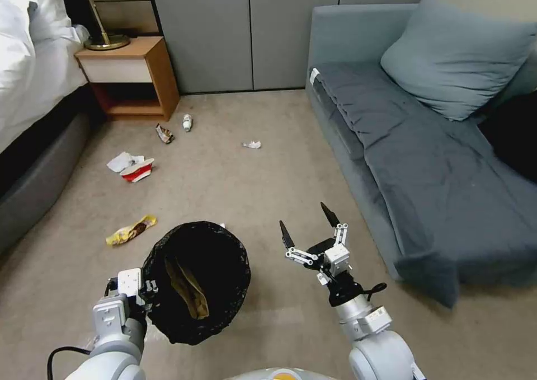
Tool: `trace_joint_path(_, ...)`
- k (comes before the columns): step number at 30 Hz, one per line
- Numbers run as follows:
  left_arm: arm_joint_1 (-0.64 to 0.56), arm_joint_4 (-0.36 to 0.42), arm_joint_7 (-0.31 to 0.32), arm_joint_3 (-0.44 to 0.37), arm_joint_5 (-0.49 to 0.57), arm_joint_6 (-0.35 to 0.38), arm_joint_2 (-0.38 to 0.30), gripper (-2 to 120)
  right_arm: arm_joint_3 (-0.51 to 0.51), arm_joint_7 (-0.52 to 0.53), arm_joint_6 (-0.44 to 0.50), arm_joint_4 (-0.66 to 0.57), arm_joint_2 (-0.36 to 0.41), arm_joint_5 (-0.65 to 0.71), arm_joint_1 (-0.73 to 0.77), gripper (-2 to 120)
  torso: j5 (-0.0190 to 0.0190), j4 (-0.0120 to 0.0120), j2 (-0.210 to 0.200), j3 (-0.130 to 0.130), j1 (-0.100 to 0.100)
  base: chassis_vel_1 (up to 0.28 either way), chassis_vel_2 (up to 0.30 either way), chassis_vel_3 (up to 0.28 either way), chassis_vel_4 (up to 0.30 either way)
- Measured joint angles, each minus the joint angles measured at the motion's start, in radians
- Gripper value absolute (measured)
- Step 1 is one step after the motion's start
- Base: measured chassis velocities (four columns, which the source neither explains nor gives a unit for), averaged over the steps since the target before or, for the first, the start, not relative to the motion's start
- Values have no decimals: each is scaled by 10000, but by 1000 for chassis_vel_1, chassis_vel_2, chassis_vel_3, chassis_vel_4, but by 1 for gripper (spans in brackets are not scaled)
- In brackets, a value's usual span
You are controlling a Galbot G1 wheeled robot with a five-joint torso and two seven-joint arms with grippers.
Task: Pick up the trash bin, then pick up the garbage from the floor and place it into the trash bin.
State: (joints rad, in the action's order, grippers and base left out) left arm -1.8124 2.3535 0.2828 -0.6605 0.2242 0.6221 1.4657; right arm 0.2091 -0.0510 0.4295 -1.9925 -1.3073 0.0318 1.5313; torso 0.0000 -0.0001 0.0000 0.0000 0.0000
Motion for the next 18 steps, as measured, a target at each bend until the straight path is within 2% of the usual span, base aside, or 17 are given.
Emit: trace_joint_path(18, -10, -3, 2, 4, -7, 0, 9, 1, -10, -163, 199, 23, -27, 64, -14, 100, 0, 2, -1, 0, 0, -180, 176, 184, -181)
